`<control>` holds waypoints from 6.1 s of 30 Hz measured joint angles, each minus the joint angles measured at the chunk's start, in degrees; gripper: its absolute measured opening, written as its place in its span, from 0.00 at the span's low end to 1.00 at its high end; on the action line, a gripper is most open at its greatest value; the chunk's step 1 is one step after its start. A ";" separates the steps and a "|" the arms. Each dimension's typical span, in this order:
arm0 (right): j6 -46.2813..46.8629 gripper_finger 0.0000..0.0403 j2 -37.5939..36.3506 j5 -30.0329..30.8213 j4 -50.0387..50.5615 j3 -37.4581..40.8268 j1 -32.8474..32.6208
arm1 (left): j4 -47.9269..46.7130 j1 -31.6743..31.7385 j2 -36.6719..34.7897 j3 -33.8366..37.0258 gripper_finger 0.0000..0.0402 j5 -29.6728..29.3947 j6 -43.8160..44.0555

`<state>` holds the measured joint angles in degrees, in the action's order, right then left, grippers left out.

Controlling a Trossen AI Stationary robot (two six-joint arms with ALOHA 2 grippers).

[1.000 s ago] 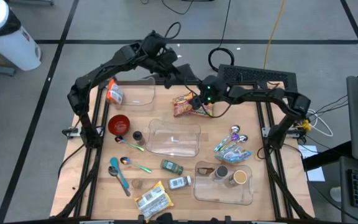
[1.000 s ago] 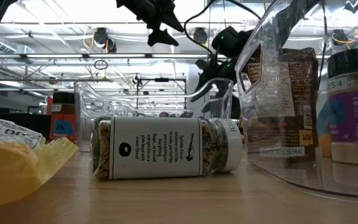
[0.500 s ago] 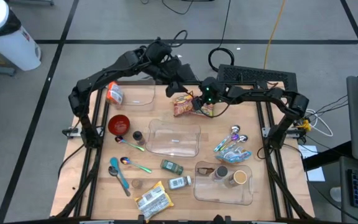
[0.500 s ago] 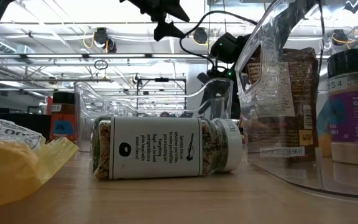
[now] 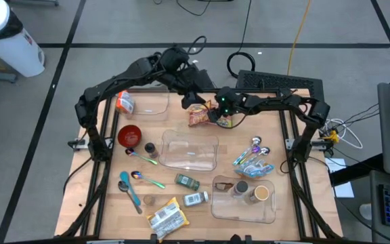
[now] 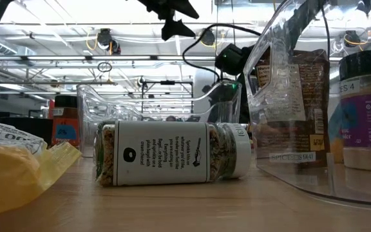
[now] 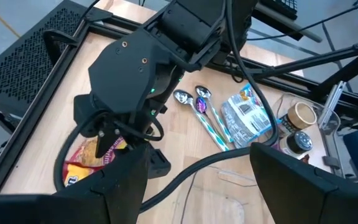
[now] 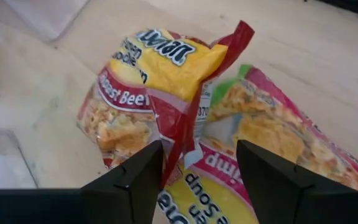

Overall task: Pick & Place Food Item
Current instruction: Put the red noodle pack into the top transparent bin

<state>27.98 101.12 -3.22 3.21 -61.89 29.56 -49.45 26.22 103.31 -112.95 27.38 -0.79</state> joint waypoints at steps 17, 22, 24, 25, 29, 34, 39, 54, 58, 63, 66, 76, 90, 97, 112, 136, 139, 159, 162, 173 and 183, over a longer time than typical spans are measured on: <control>-2.44 0.02 -1.78 -3.08 -4.33 0.00 0.46 | -0.27 0.08 -0.04 0.00 0.70 -0.68 -0.88; -5.48 0.00 -6.95 -3.06 -4.47 0.00 0.46 | -0.55 0.19 -0.04 0.00 0.70 -3.92 -1.06; -6.70 0.00 -9.50 -3.04 -4.70 0.00 0.46 | -0.52 0.39 -0.04 0.00 0.70 -4.44 -1.29; -7.20 0.00 -10.80 -3.04 -4.76 0.00 0.46 | -0.50 0.46 -0.04 0.00 0.70 -4.46 -1.69; -8.11 0.00 -14.98 -3.05 -4.42 0.00 0.48 | -0.33 1.01 -0.04 -0.04 0.70 -5.43 -2.82; -8.13 0.00 -17.93 -6.20 -4.45 0.00 0.46 | -0.46 1.63 -0.04 -0.04 0.70 -10.61 -6.42; -7.59 0.00 -18.60 -9.09 -4.51 0.00 -0.06 | -0.48 1.88 -0.04 -0.04 0.70 -16.14 -14.19; -6.42 0.00 -18.54 -14.94 -4.71 0.00 -1.97 | -4.26 -0.31 3.50 -0.04 0.70 -16.90 -28.27; -6.38 0.00 -18.53 -15.09 -5.28 0.00 -2.41 | -4.33 -1.92 4.96 -0.04 0.70 -16.81 -31.71; -6.34 0.00 -18.53 -15.14 -5.21 0.00 -2.78 | -4.33 -3.92 6.75 -0.04 0.70 -16.92 -35.28; -6.33 0.00 -18.53 -15.11 -5.24 0.00 -3.02 | -3.87 -4.57 7.69 -0.04 0.70 -16.91 -35.61; -6.41 0.00 -18.53 -17.00 -5.56 0.00 -3.06 | -4.34 -4.28 9.87 -0.02 0.68 -17.42 -34.50; -6.63 0.00 -18.53 -17.86 -5.17 0.00 -3.04 | -4.05 -4.32 9.88 -0.02 0.20 -17.44 -31.57; -6.73 0.00 -18.53 -17.70 -5.25 0.00 -3.02 | -4.26 -4.22 9.88 -0.02 0.02 -17.25 -28.81; -3.65 0.27 -19.22 -18.37 -12.43 -0.04 -2.99 | -9.76 -1.52 5.79 0.00 0.01 -21.65 -27.18; -0.37 0.52 -20.96 -17.94 -13.87 -0.02 0.83 | -22.10 15.93 -13.33 -0.04 0.00 -25.55 -6.13; -0.37 0.52 -20.96 -17.90 -13.69 -0.02 0.83 | -24.64 17.06 -13.75 -0.09 0.00 -28.55 -3.91; -0.19 0.51 -20.94 -18.01 -13.35 -0.02 0.35 | -13.27 24.26 -14.19 19.21 0.00 -31.51 2.51; -0.17 0.51 -20.96 -18.01 -12.86 -0.02 0.35 | -12.26 26.19 -14.19 21.28 0.00 -31.93 2.63; -1.75 0.50 -20.96 -17.85 -12.66 0.00 0.35 | -9.76 32.19 -14.21 26.09 0.00 -32.29 -0.21; -1.85 0.50 -20.96 -17.46 -12.66 0.00 0.35 | -6.81 35.10 -14.21 30.18 0.00 -34.99 0.36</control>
<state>26.13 80.16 -20.69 -9.45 -61.89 29.91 -56.26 61.32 89.10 -82.76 -7.62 -0.43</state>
